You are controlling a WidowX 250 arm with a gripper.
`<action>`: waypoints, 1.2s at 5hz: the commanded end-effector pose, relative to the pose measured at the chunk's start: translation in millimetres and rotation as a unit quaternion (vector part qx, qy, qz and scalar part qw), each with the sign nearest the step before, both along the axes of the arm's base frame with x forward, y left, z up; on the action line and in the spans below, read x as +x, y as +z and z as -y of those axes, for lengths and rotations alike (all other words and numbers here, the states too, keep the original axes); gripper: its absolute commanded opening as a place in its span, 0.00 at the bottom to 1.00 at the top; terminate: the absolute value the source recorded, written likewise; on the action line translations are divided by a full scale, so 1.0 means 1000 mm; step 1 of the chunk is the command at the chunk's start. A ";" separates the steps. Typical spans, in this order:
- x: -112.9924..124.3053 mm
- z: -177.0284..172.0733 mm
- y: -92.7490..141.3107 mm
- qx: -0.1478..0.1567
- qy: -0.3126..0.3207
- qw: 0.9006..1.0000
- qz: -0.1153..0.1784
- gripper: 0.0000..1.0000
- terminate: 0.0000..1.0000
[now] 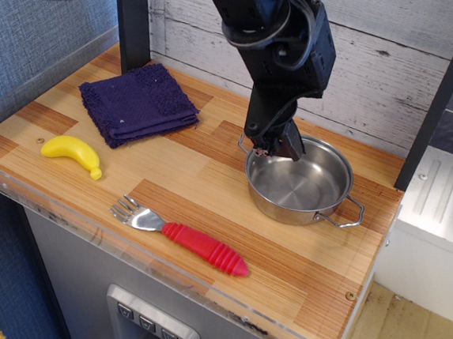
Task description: PICK UPTHE TOWEL PUT ON THE ANOTHER SIDE OF THE TABLE
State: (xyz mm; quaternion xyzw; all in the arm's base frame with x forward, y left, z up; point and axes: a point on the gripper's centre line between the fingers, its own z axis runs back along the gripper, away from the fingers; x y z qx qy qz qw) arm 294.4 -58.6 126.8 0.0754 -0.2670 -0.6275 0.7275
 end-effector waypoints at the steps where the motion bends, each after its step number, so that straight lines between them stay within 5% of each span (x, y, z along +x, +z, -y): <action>1: 0.000 0.000 0.000 0.000 0.000 1.000 0.000 1.00 0.00; 4: 0.014 -0.089 0.010 -0.001 0.112 0.994 -0.005 1.00 0.00; 6: 0.030 -0.141 0.008 0.029 0.177 0.983 -0.048 1.00 0.00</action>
